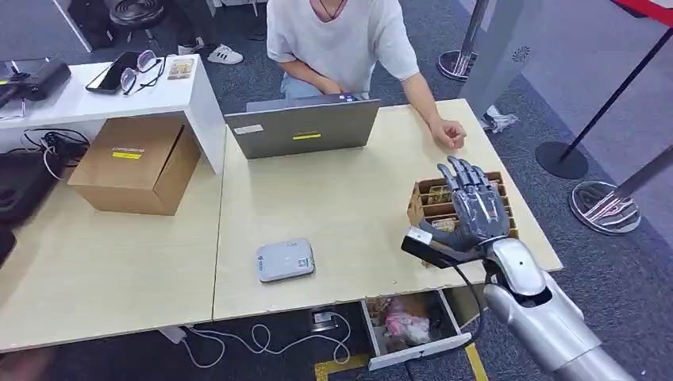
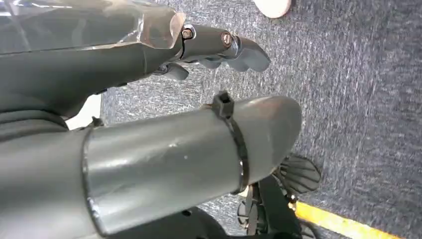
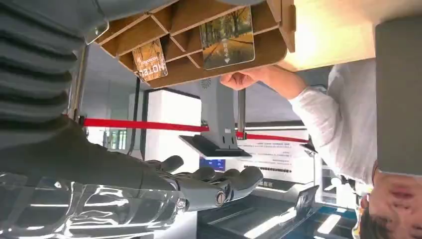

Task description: Pass the card to the sensor for recognition and then transmit it.

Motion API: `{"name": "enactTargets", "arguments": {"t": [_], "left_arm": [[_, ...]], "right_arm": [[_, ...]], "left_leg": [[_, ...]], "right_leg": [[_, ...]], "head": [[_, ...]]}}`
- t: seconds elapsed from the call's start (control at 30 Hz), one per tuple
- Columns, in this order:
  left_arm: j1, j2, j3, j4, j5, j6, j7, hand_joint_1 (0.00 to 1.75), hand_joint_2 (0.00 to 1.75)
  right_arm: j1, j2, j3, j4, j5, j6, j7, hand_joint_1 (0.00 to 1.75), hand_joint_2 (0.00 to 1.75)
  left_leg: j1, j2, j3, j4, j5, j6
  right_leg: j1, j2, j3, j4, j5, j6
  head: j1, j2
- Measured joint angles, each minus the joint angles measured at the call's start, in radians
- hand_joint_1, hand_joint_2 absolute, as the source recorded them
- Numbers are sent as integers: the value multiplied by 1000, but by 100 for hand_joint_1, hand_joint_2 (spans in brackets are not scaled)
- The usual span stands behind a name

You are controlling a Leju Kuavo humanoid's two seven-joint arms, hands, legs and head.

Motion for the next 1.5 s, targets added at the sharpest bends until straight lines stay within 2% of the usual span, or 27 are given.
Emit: {"name": "enactTargets", "arguments": {"t": [0.57, 0.83, 1.0, 1.13, 1.5], "left_arm": [[0, 1, 0, 0, 6, 3, 3, 0, 0], [0, 2, 0, 0, 14, 8, 18, 0, 0], [2, 23, 0, 0, 5, -44, 45, 0, 0], [4, 31, 0, 0, -2, -56, 52, 0, 0], [6, 31, 0, 0, -7, -25, 42, 0, 0]], "right_arm": [[-120, 4, 55, 126, 24, 41, -22, 0, 175], [-139, 3, 81, 161, 11, 47, -8, 0, 175], [-155, 3, 87, 168, 10, 59, 5, 0, 175], [-160, -1, 89, 170, 2, 61, 13, 0, 175], [-136, -52, 82, 153, -23, 47, 29, 0, 175]], "left_leg": [[0, 0, 0, 0, 0, 0], [0, 0, 0, 0, 0, 0], [0, 0, 0, 0, 0, 0], [0, 0, 0, 0, 0, 0], [-1, 0, 0, 0, 0, 0]], "right_leg": [[0, 0, 0, 0, 0, 0], [0, 0, 0, 0, 0, 0], [0, 0, 0, 0, 0, 0], [0, 0, 0, 0, 0, 0], [0, 0, 0, 0, 0, 0]], "head": [[0, 0], [0, 0], [0, 0], [0, 0], [0, 0]]}}
